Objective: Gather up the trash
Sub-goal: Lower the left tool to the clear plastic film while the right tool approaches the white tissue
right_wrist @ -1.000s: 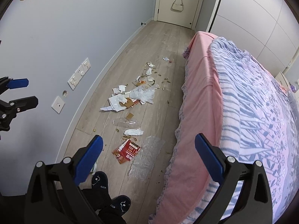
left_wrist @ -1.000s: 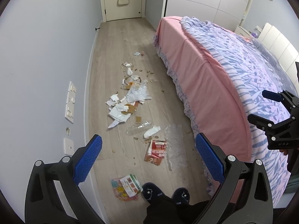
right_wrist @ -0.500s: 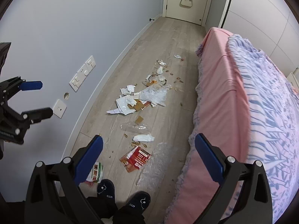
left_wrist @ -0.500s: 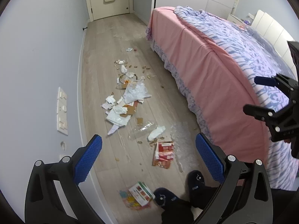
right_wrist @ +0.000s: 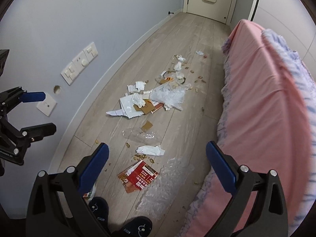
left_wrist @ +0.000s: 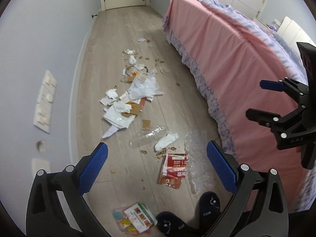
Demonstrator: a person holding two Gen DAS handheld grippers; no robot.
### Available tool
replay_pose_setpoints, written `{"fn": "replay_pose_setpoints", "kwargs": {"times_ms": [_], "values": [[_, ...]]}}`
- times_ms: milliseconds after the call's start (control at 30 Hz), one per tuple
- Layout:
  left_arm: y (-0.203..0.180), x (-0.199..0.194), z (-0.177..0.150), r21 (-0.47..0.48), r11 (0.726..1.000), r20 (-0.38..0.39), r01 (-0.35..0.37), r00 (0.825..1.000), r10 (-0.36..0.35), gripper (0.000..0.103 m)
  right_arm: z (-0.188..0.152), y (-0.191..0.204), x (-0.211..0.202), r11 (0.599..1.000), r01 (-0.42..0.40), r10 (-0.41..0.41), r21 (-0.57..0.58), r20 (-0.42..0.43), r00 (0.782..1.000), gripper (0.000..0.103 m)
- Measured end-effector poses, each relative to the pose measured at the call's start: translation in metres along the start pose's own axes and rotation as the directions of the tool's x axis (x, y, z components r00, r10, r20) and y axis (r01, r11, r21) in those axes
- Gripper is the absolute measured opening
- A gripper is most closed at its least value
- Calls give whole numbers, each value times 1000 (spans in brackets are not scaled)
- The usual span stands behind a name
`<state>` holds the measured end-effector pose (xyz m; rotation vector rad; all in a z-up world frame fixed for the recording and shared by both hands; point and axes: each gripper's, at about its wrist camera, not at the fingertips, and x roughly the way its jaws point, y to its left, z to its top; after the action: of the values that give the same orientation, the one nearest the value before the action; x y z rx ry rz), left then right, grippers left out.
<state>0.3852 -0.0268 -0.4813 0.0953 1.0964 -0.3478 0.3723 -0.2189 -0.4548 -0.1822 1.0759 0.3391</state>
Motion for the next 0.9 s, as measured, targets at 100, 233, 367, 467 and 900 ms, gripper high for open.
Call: {"fn": "replay_pose_setpoints", "kwargs": {"times_ms": [100, 233, 367, 467, 900], "values": [[3, 45, -11, 10, 1000, -2, 12, 1000, -12, 97, -14, -1, 41, 1000, -13, 13, -7, -6, 1000, 96], [8, 102, -27, 26, 999, -5, 20, 1000, -20, 97, -34, -1, 94, 999, -27, 27, -27, -10, 1000, 96], [16, 161, -41, 36, 999, 0, 26, 1000, -26, 97, -54, -3, 144, 999, -36, 36, -40, -7, 999, 96], [20, 201, -52, 50, 998, 5, 33, 999, -34, 97, -67, -6, 179, 997, -44, 43, -57, -6, 999, 96], [44, 351, -87, 147, 988, 32, 54, 998, -59, 97, -111, -21, 324, 991, -98, 98, -89, -1, 995, 96]]}}
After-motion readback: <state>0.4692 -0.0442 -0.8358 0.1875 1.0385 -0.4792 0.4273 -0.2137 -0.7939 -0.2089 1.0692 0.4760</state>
